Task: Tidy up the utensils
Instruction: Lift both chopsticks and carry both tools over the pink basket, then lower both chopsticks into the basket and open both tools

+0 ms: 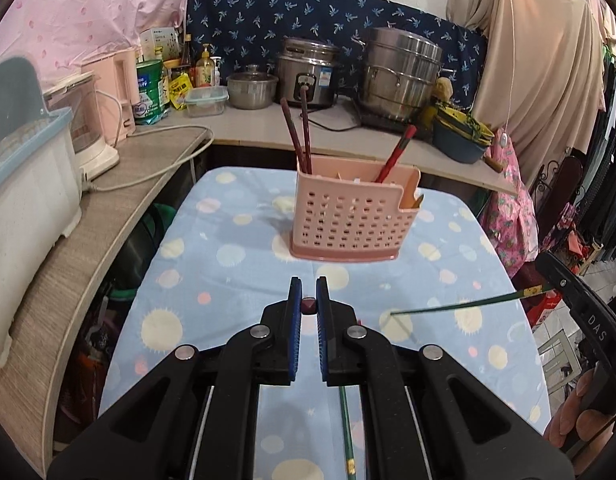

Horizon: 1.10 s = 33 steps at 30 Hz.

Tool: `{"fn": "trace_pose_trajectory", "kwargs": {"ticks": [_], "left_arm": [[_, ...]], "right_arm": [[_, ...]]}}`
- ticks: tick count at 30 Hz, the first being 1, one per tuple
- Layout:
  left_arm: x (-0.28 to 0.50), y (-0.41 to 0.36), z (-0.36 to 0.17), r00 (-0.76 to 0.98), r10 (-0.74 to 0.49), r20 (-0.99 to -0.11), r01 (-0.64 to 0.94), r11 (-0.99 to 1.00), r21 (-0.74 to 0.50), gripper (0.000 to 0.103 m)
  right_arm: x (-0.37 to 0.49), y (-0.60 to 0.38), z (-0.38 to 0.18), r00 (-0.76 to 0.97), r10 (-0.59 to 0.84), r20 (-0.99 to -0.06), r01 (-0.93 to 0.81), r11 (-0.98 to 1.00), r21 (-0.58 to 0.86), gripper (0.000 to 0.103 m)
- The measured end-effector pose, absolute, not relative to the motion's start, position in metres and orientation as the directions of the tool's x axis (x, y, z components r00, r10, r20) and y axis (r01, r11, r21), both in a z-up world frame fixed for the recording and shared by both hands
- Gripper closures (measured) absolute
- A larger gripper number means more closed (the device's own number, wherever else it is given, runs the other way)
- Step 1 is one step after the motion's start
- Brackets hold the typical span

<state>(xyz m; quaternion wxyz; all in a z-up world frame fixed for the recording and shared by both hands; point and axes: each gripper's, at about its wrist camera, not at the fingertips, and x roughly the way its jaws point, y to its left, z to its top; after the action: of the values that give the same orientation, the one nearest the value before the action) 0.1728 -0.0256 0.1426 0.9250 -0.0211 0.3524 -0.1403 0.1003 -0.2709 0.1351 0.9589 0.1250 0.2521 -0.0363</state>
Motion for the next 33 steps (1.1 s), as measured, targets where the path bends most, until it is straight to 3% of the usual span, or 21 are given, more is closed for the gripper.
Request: {"fn": "trace_pose_trajectory", "kwargs": {"ticks": [13,24,33], "left_arm": [[0.225,-0.039,0.206,0.769,-0.308,-0.560,0.255,0.951,-0.173,0.096],[0.268,-0.045,0.286,0.857,-0.314,-0.408,0.253,0.947,-0.197,0.096],[0.315,-0.058,0.299,0.881,-0.295,-0.371,0.238,0.952,-0.192,0.096]], "right_arm": [[0.143,-0.279,0.181,0.911,0.027,-0.412,0.093,0.959,0.267,0.097],[0.197,-0.285,0.263,0.971,0.038,-0.234,0.039,0.948,0.317,0.097],[0.258,-0.279,0.289,0.981,0.049,-0.186,0.015,0.945,0.326,0.097]]}}
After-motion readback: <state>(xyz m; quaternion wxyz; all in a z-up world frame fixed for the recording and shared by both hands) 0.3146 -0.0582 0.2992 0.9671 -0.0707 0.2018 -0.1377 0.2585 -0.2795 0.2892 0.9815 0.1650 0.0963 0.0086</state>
